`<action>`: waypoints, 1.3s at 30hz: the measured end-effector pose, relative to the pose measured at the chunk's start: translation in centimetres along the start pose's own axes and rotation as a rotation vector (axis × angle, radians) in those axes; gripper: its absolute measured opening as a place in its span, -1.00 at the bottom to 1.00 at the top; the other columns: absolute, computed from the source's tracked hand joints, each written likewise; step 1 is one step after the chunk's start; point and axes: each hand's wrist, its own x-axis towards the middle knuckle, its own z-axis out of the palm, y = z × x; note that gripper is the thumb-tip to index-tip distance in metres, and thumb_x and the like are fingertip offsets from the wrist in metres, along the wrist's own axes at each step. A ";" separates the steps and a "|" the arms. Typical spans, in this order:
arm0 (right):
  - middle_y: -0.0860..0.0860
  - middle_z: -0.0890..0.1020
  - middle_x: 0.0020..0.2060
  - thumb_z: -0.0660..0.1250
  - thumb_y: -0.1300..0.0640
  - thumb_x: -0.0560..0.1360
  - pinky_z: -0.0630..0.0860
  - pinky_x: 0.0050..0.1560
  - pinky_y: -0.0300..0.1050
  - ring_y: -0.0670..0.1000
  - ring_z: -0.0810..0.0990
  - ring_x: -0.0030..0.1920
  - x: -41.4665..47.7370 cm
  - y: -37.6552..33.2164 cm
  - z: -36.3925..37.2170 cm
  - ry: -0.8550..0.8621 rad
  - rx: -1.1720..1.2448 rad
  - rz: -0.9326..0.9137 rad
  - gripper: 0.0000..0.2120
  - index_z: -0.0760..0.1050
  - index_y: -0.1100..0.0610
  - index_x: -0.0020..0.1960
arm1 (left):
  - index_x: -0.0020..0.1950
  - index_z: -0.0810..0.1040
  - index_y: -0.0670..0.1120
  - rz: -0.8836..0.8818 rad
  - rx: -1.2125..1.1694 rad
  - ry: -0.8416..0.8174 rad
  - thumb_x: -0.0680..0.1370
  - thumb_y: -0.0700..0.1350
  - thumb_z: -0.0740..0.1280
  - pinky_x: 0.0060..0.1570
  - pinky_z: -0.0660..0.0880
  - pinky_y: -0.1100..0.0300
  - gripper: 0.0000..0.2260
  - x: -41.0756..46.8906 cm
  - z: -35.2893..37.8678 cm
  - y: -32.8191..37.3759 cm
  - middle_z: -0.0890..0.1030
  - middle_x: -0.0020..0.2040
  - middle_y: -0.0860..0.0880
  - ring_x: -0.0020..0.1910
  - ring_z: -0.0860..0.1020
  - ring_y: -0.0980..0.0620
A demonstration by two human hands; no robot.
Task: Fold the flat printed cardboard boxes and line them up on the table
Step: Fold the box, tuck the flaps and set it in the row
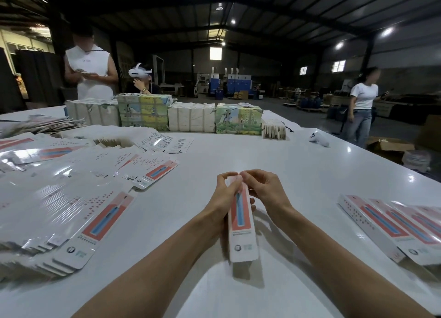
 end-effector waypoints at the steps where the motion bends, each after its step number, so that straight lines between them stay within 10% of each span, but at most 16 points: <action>1: 0.01 0.71 0.13 0.35 -0.01 0.67 0.69 -0.02 -0.17 0.05 0.76 0.00 -0.1 -0.2 0.3 -0.001 -0.107 -0.037 -0.70 0.57 0.10 0.33 | 0.38 0.34 0.05 0.003 -0.056 0.017 0.72 0.13 0.24 -0.01 0.71 -0.09 -0.71 0.2 0.1 0.0 0.66 0.04 -0.23 -0.11 0.72 -0.14; 9: -0.07 0.55 0.02 0.32 -0.26 0.60 0.46 -0.09 -0.16 -0.03 0.52 -0.01 -3.1 -3.5 1.1 -0.336 -0.886 -0.289 -0.63 0.53 0.06 0.07 | 0.09 0.49 -0.15 -0.064 -0.589 -0.039 0.66 0.34 0.15 -0.30 0.67 -0.05 -0.47 -0.2 -1.1 1.2 0.70 -0.29 -0.20 -0.25 0.74 -0.16; 19: 0.11 0.63 0.13 0.27 0.42 0.52 0.50 -0.10 -0.23 0.10 0.58 -0.02 -5.8 -3.3 0.0 -0.083 -1.035 -0.442 -0.69 0.49 0.17 0.20 | 0.51 0.38 -0.08 -0.046 -0.547 -0.154 0.64 0.35 0.18 0.19 0.60 -0.18 -0.37 0.1 -1.1 0.8 0.57 0.38 -0.25 0.32 0.60 -0.26; 24: 0.10 0.50 0.38 0.32 0.18 0.66 0.50 0.33 -0.06 0.11 0.54 0.23 -7.6 -1.1 -4.2 0.021 -1.147 -0.220 -0.51 0.29 0.12 0.55 | 0.35 0.52 -0.04 -0.033 -0.356 0.034 0.62 0.29 0.32 0.09 0.67 -0.12 -0.52 0.3 -0.4 0.2 0.60 0.28 -0.13 0.21 0.66 -0.17; 39: 0.03 0.53 0.34 0.21 0.18 0.66 0.43 0.32 -0.02 0.09 0.49 0.34 -12.0 0.2 -15.2 0.260 -1.636 0.169 -0.64 0.38 0.08 0.44 | 0.10 0.77 0.00 0.082 -0.063 -0.003 0.68 0.23 0.24 -0.05 0.66 0.15 -0.60 -0.7 -1.2 0.0 0.73 0.12 -0.01 0.15 0.68 0.00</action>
